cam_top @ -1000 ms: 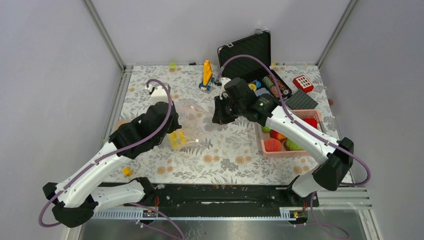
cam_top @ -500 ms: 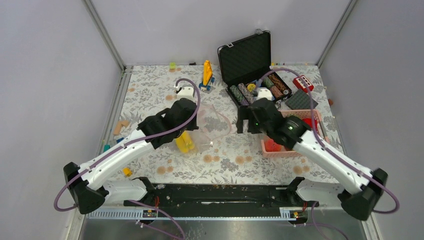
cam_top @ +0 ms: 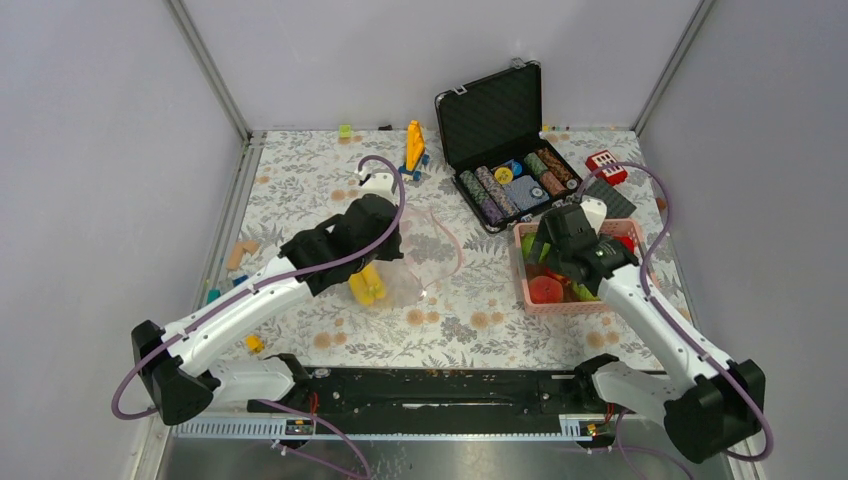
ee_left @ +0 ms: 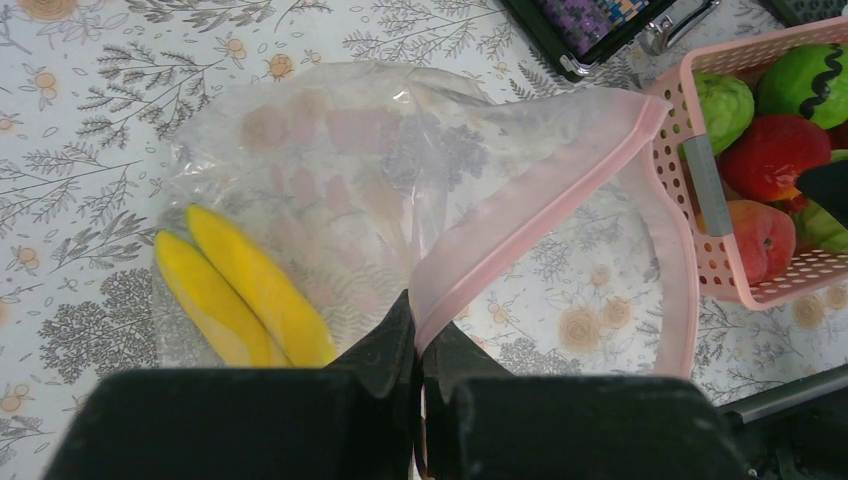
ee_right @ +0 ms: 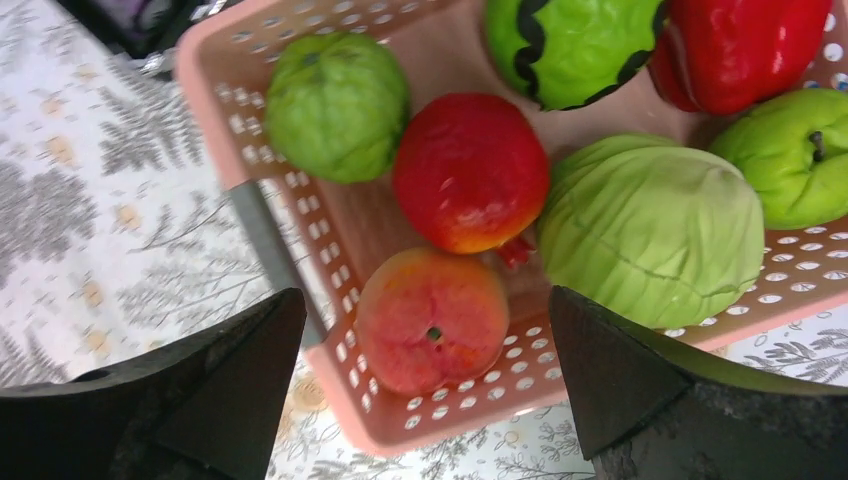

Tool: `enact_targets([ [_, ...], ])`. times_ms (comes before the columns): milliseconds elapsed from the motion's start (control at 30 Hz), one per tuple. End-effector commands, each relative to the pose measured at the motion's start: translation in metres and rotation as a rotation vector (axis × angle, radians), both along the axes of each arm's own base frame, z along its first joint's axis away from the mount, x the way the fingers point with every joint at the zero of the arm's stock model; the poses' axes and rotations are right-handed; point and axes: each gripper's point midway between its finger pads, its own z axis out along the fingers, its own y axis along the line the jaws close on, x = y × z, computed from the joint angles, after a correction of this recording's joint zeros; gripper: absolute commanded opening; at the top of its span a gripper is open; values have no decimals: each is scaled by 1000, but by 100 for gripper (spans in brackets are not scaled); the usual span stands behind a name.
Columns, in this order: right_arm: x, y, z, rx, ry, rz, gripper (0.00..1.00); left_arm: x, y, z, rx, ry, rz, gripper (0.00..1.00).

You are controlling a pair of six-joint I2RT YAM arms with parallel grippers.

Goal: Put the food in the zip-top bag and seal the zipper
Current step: Adjust the zipper food storage bag at the center of the board, then pick up the fake fruit from the zipper food storage bag.

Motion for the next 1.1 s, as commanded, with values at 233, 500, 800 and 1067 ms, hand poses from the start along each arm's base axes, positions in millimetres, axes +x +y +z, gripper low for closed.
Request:
enact_targets([
  [233,23,-29,-32,-66,105,-154,100,2,-11,-2,-41,-8,-38,0],
  [500,36,-30,-49,-28,85,-157,98,1,-11,-5,-39,-5,-42,0],
  [800,45,-32,-63,-36,113,-188,93,-1,-9,-2,-49,-20,-42,0],
  [1067,41,-39,-76,-69,143,-222,91,-2,-6,-1,-50,-27,-41,0],
])
